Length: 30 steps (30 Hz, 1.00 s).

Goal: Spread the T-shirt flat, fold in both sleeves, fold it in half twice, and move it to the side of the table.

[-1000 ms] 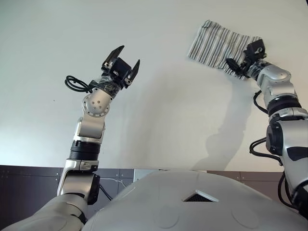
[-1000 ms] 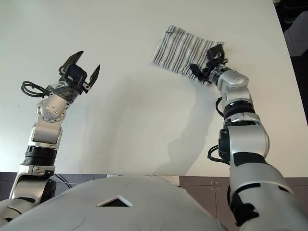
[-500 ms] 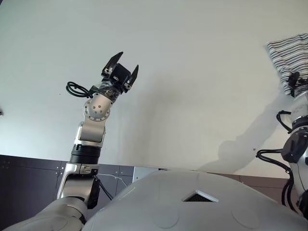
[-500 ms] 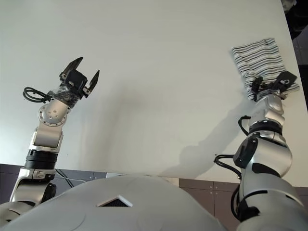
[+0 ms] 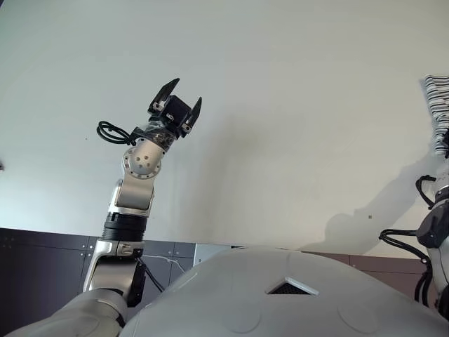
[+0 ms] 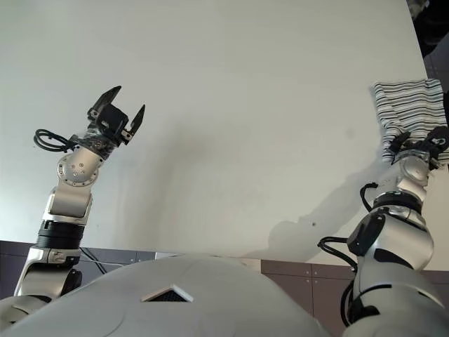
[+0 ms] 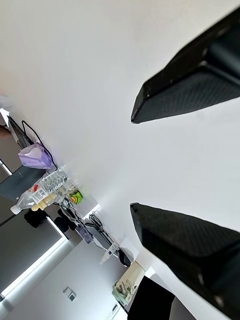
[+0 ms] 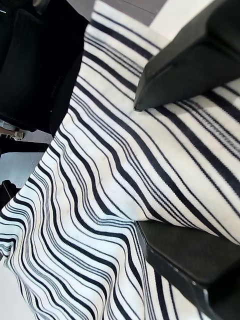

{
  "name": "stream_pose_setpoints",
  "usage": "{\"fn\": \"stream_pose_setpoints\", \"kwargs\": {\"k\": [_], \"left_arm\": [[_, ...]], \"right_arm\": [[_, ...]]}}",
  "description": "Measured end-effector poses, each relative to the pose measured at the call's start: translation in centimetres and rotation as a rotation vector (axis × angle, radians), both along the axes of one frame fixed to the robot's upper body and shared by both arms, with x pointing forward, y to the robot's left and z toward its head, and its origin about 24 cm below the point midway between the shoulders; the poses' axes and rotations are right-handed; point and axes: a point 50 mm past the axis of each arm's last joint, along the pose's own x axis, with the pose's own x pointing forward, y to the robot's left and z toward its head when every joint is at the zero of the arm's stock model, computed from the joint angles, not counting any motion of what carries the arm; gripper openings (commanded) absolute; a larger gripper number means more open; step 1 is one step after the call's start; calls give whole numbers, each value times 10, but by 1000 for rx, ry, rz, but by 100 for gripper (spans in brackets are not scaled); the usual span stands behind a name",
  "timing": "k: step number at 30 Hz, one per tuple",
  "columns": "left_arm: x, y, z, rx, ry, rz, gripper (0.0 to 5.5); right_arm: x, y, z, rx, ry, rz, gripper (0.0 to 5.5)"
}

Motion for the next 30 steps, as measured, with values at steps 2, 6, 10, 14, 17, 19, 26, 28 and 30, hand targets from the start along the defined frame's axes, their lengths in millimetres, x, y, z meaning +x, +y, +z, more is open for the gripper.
{"fn": "stream_pose_setpoints", "kwargs": {"k": [2,6,10,14,17,19,26,28,30], "left_arm": [[-1,0,-1,-1,-9,17,296],[-2,-1,-2,-4,-13,31,296],[-2,2,-1,-8,-25,56,296],[2,0,21,-117,-138,164,296],[5,-15,41,-312,-232,315,296],[6,-24,42,-371,-228,362,296],[-4,-56,28,-462,-168,371,296],[-10,-59,17,-468,-125,378,296],[-11,-60,10,-467,-95,388,296]], "right_arm": [[7,5,5,-99,6,66,379],[7,12,15,-241,-20,154,379],[20,23,52,-326,-180,226,379],[44,86,106,-379,-477,494,379],[50,157,107,-250,-589,674,379],[47,173,93,-174,-553,694,379],[36,219,62,-38,-479,776,379],[30,222,53,-31,-449,783,379],[28,224,51,-41,-445,797,379]]}}
